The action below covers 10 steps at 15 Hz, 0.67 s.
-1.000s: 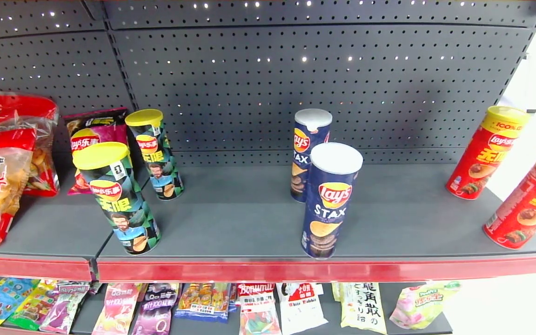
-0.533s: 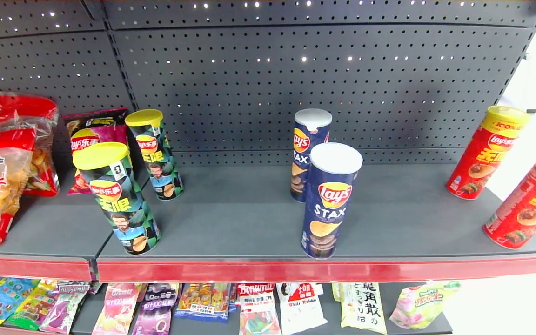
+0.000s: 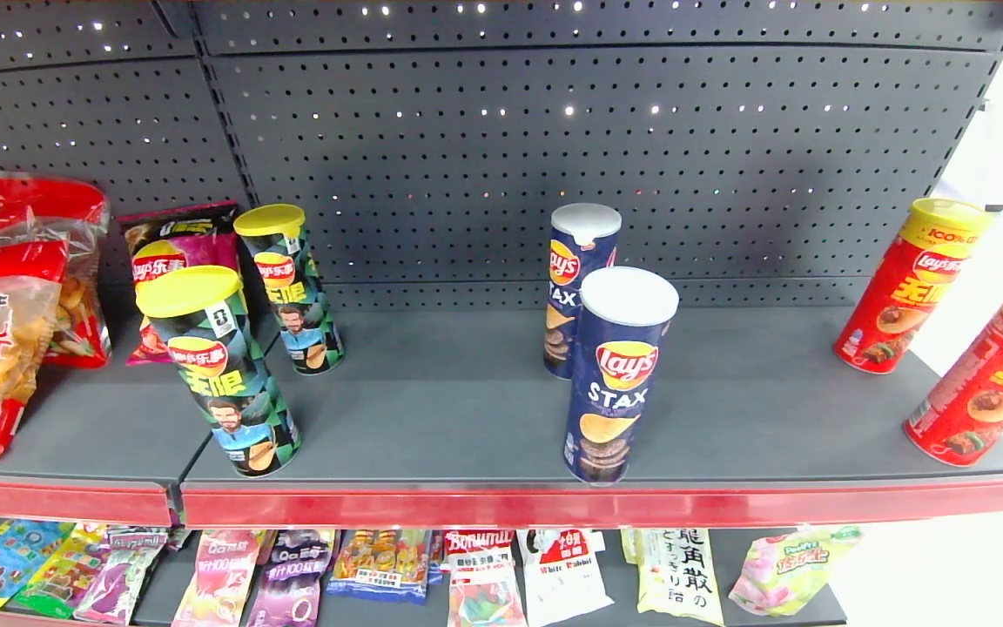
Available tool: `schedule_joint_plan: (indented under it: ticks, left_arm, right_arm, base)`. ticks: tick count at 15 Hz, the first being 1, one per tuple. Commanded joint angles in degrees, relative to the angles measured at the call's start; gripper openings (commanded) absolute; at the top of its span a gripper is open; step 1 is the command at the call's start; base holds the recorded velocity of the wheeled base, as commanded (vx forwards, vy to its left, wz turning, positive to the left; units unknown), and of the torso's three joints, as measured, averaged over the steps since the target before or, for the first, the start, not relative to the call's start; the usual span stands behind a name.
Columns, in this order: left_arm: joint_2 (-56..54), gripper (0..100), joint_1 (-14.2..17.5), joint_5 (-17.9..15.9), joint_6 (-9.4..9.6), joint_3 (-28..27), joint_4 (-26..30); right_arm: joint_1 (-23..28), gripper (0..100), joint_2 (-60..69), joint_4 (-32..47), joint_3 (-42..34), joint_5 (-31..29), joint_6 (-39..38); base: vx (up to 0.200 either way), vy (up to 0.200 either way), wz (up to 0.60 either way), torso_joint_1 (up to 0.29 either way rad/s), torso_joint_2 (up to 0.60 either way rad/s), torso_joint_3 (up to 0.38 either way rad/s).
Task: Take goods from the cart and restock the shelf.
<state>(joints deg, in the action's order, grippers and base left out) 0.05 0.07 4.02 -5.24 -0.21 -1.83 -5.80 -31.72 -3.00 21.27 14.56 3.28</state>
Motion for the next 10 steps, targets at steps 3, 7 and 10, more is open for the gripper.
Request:
schedule_joint_plan:
  ticks: [3, 7, 10]
  left_arm:
    - [0.0, 100, 0.0, 0.0, 0.06, 0.0, 0.0]
    - [0.0, 100, 0.0, 0.0, 0.06, -0.1, 0.0]
    - [0.0, 100, 0.0, 0.0, -0.03, -0.1, 0.0]
  right_arm:
    - [-7.6, 100, -21.5, -0.4, 3.3, 0.6, 0.7]
    - [-11.3, 100, -37.9, -0.5, 10.5, -0.1, 0.5]
    - [-15.3, 100, -46.9, -1.5, 13.4, -7.7, 0.1]
  base:
    - [0.0, 0.0, 0.0, 0.0, 0.0, 0.0]
    - [0.0, 0.0, 0.0, 0.0, 0.0, 0.0]
    - [0.0, 0.0, 0.0, 0.0, 0.0, 0.0]
